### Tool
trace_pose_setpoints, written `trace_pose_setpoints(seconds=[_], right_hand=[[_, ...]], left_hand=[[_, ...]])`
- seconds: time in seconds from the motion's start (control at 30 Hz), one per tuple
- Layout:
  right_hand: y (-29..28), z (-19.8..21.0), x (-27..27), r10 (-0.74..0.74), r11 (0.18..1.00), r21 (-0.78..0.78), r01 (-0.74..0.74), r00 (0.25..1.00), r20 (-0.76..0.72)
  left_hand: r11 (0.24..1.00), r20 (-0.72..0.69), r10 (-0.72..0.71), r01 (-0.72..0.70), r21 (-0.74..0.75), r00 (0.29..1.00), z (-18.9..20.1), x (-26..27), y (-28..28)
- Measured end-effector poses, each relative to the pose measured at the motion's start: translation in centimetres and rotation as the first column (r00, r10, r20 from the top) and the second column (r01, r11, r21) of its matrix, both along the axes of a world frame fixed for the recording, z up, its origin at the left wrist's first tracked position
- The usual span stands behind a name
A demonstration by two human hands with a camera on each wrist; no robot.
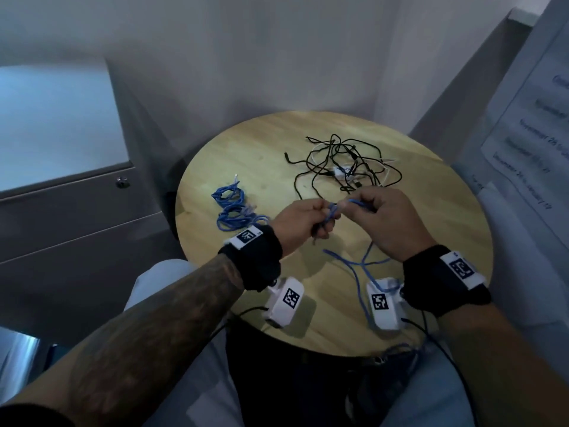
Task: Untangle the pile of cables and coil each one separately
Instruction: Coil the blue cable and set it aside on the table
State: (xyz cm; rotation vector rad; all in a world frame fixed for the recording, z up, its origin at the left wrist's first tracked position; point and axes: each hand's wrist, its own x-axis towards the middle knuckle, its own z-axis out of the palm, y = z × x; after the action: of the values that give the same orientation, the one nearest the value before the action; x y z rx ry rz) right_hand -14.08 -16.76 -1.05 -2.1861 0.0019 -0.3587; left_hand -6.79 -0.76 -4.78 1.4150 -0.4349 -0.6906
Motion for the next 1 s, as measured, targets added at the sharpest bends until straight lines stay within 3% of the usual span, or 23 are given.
trace_pose_setpoints(seconds=[0.17,0.33,0.53,0.6,0.7,0.87,1.0], right_hand=[[-0.9,-2.1,0.7,-0.118,0.987,0.106,0.118,0.993,-0.004],[-0.7,-4.5,1.1,-0.079,0.991,0.096,0.092,0.988,-0.133],[-1.2,-4.7,1.3,-0.186,0.98,-0.05,0.192,0.978,0.095],[-1.4,-5.1,1.4,-0.191,0.981,-0.011,0.192,0.98,0.051],[-0.6,-6.3,1.2,-0.099,0.995,0.018,0.102,0.989,-0.105],[3.3,-7.0,0.6,0.081,0.997,0.022,-0.078,0.968,-0.239],[4.6,-6.0,0.0,0.196,0.936,0.347,-0.056,0.903,-0.382]], left_hand=[[0.995,-0.219,-0.099,0.09,-0.05,0.971,0.0,-0.3,0.2],[0.964,-0.401,-0.253,0.194,-0.183,0.88,0.4,0.2,1.2],[0.945,-0.442,-0.326,0.279,-0.169,0.836,0.2,0.0,1.1],[0.951,-0.438,-0.289,0.203,-0.232,0.851,0.2,0.5,1.1],[0.94,-0.502,-0.136,-0.048,-0.337,0.854,0.2,1.8,1.4],[0.879,-0.518,0.106,-0.324,-0.35,0.849,-0.2,2.9,1.7],[0.832,-0.518,0.229,-0.442,-0.335,0.824,-0.5,3.4,1.9]])
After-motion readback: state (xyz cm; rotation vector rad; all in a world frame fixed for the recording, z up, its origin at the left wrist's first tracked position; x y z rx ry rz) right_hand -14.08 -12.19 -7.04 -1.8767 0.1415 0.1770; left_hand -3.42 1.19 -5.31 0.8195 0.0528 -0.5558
